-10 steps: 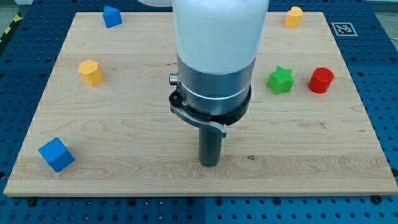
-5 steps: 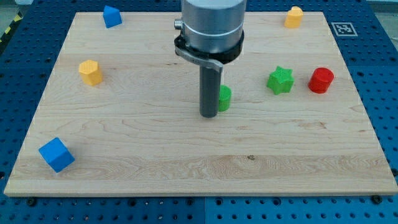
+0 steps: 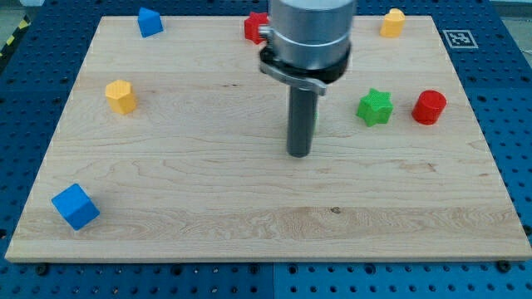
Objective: Push the green circle to the center
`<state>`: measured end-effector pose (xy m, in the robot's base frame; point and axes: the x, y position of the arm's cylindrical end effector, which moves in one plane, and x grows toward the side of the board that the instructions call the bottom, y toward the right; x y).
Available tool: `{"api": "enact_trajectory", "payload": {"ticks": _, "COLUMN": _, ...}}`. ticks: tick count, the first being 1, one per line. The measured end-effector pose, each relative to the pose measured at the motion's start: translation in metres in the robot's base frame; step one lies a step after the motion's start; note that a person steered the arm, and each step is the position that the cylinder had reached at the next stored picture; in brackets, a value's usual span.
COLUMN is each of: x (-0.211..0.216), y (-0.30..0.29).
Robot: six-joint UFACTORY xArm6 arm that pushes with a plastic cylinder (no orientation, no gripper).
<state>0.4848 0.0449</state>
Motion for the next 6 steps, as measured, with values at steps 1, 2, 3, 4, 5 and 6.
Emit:
{"api": "enact_trajectory", "payload": {"ticks": 1, "x": 0.001, "y": 0.000}}
{"api": "enact_trajectory", "payload": {"ticks": 2, "x": -0.015, "y": 0.004}}
{"api": "enact_trajectory", "payload": {"ticks": 3, "x": -0.027, "y": 0.004}}
{"api": "enact_trajectory", "payload": {"ticks": 4, "x": -0.023, "y": 0.004}}
{"api": "enact_trajectory", "payload": {"ticks": 5, "x": -0.019, "y": 0.004}}
{"api": "enact_trajectory", "payload": {"ticks": 6, "x": -0.022, "y": 0.005}}
